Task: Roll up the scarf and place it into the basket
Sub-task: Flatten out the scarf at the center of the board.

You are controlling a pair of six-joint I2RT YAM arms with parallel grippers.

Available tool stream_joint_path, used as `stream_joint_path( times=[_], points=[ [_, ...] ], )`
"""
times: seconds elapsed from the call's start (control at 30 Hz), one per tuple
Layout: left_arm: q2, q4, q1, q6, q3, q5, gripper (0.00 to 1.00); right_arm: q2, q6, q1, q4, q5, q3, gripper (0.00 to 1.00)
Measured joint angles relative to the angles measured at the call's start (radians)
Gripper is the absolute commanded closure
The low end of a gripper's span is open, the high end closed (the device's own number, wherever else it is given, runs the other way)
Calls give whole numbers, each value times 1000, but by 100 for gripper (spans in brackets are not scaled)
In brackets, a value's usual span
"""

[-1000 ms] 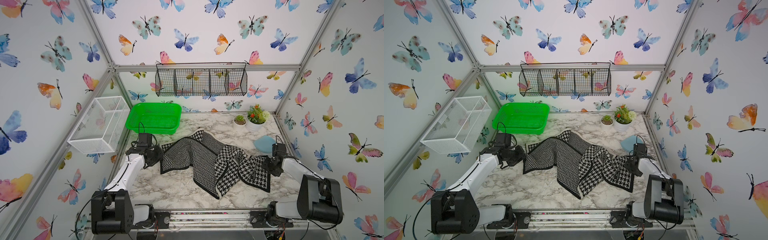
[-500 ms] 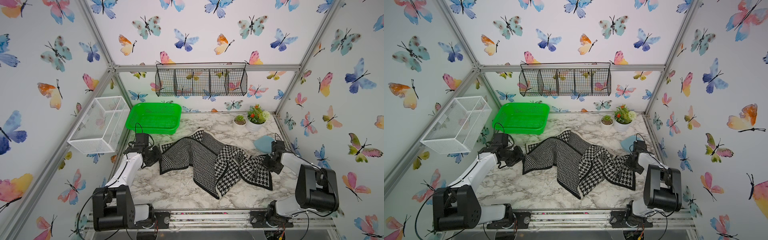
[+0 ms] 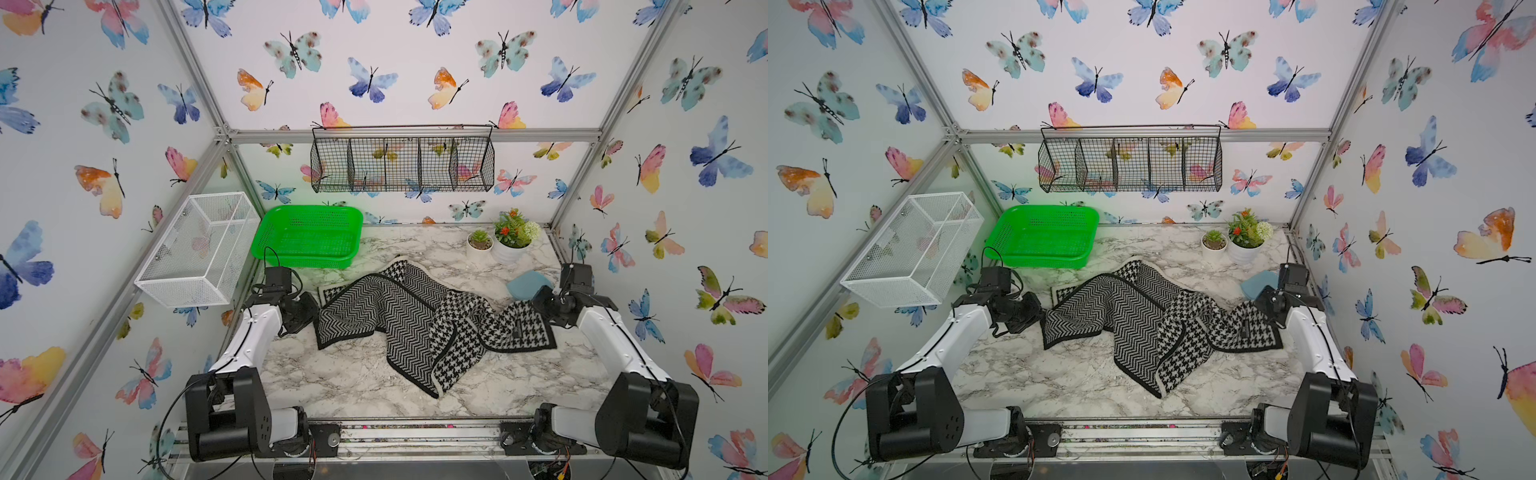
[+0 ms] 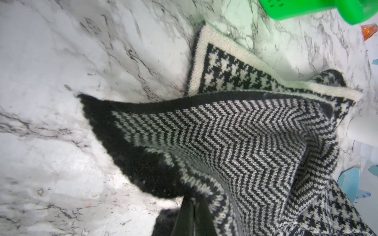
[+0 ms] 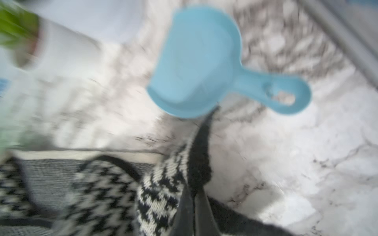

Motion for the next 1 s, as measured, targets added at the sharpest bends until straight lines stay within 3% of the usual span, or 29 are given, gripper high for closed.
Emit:
stream_joint_path(
  times=[0.17, 0.53, 1.0],
  points=[
    [-5, 5, 57, 2, 3, 5, 100, -35, 7, -38, -18, -61, 257, 98],
    [-27, 8, 135, 42, 40, -46, 100, -40, 100, -150, -66, -188, 468, 98],
    [-45, 15, 194, 65, 11, -82, 100, 112, 148, -189, -220, -193, 1048, 98]
  ],
)
